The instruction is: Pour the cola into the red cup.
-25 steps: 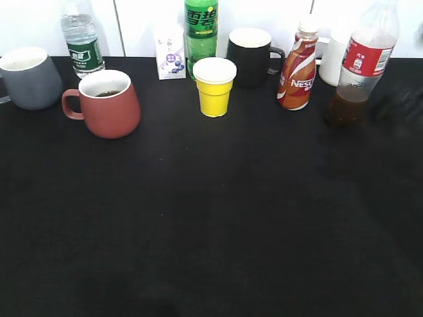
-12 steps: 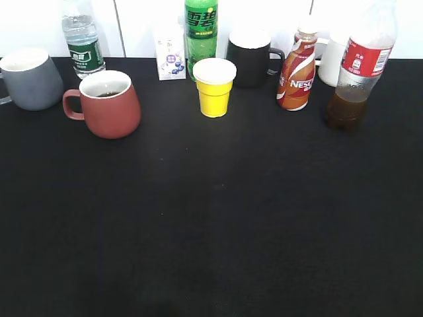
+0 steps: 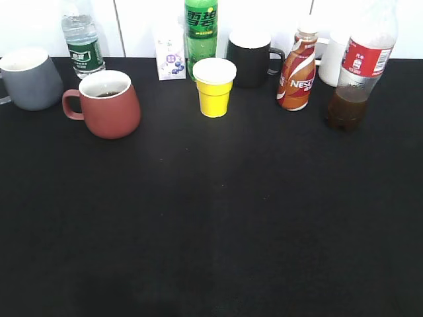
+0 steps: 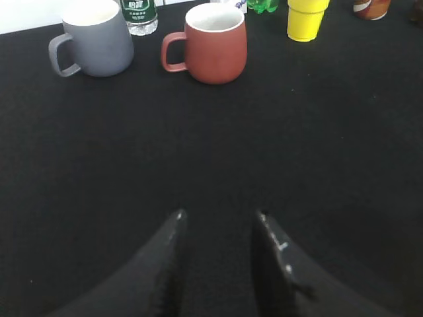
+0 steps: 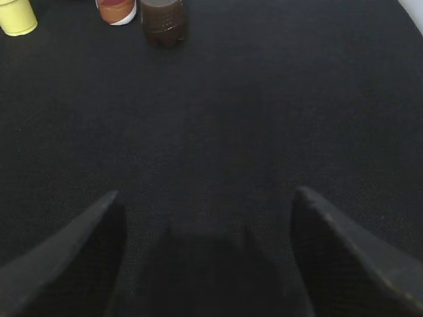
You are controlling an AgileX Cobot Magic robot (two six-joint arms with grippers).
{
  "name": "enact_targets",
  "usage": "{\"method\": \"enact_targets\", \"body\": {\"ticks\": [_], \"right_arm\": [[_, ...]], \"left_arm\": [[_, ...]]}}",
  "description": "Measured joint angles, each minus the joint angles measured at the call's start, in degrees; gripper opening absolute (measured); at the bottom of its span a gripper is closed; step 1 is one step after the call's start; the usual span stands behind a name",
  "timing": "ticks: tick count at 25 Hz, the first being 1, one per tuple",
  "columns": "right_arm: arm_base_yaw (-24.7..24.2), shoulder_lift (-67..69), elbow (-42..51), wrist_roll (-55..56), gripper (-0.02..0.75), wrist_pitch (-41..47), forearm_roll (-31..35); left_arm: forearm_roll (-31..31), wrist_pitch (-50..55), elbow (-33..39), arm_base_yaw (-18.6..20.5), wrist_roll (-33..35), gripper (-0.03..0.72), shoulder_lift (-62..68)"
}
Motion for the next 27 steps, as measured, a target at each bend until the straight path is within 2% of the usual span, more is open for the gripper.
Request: {"method": "enact_targets", "body": {"ticks": [4,6,9,11,27], "right_arm": [[0.0,-0.11,0.0,0.0,0.587,-0.13,0.11],[-0.93,-0.18,0.0,0.0,0.587,-0.18,0.15],[-6.82,-0.29,0.0,0.05,0.587,-0.25,0.36],[-8.88,-0.29,0.0,0.05,0.587,-0.25,0.42],[-9.19,-0.29,0.0,0.05,0.587,-0.25,0.42]], "left_arm": [[-0.04,0.0,0.0,0.31,0.0,0.244,0.0],[-0.04,-0.02,0.0,4.32,0.0,0.244,0.0],[-0.04,-0.07,0.0,11.59,0.0,0.238,0.0],[-0.04,-0.07,0.0,13.72,0.0,0.237,0.0],[-0.04,-0.07,0.0,13.94,0.0,0.231,0.0]]}}
